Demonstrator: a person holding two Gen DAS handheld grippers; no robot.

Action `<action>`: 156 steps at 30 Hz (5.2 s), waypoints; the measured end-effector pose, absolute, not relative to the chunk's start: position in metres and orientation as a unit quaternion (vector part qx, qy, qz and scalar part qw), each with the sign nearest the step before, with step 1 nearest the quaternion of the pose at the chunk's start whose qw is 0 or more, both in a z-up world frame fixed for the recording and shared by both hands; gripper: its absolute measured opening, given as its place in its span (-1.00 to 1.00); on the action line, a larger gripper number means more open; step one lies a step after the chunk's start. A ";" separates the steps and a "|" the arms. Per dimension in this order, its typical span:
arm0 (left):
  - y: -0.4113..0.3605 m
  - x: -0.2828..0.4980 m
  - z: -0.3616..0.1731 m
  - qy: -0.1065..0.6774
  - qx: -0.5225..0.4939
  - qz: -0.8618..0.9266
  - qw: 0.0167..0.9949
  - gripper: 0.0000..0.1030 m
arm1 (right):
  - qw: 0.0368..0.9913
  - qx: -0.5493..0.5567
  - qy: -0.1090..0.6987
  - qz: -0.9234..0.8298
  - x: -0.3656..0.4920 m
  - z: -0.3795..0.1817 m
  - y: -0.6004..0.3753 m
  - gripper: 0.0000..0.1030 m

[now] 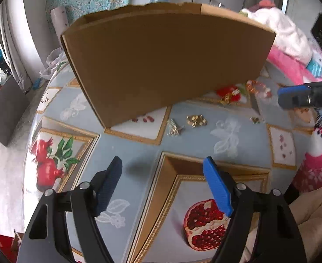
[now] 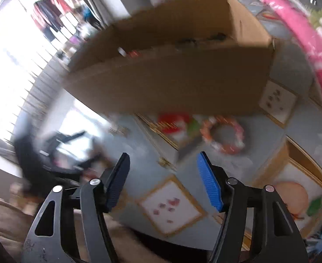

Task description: Organize jewelry

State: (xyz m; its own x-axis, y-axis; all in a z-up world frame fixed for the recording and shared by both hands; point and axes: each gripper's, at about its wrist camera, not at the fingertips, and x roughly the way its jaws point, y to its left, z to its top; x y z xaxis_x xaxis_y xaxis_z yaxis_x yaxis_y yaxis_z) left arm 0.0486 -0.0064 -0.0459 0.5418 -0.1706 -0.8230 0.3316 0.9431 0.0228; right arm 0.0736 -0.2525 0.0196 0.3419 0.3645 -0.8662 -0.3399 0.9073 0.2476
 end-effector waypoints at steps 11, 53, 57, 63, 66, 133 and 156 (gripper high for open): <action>0.006 0.057 -0.051 0.475 0.066 -0.103 0.872 0.92 | 0.846 -0.067 0.510 0.137 0.059 -0.005 -0.244 0.45; -0.004 0.059 -0.027 0.401 0.045 -0.177 0.898 0.13 | 0.850 -0.019 0.483 0.209 0.054 -0.001 -0.231 -0.07; -0.014 0.069 -0.034 0.415 0.056 -0.183 0.890 -0.24 | 0.849 -0.021 0.483 0.212 0.057 -0.003 -0.229 -0.07; -0.019 0.080 -0.040 0.433 0.056 -0.188 0.880 -0.49 | 0.835 -0.029 0.497 0.234 0.065 -0.009 -0.225 -0.07; -0.022 0.081 -0.042 0.437 0.061 -0.186 0.878 -0.68 | 0.835 -0.026 0.498 0.233 0.069 -0.010 -0.225 -0.07; 0.043 0.058 -0.020 0.388 -0.066 -0.199 0.898 -0.92 | 0.840 -0.101 0.495 0.201 0.110 -0.002 -0.201 -0.71; 0.041 0.063 -0.025 0.396 -0.074 -0.196 0.894 -0.92 | 0.825 -0.123 0.498 0.237 0.113 -0.005 -0.195 -0.57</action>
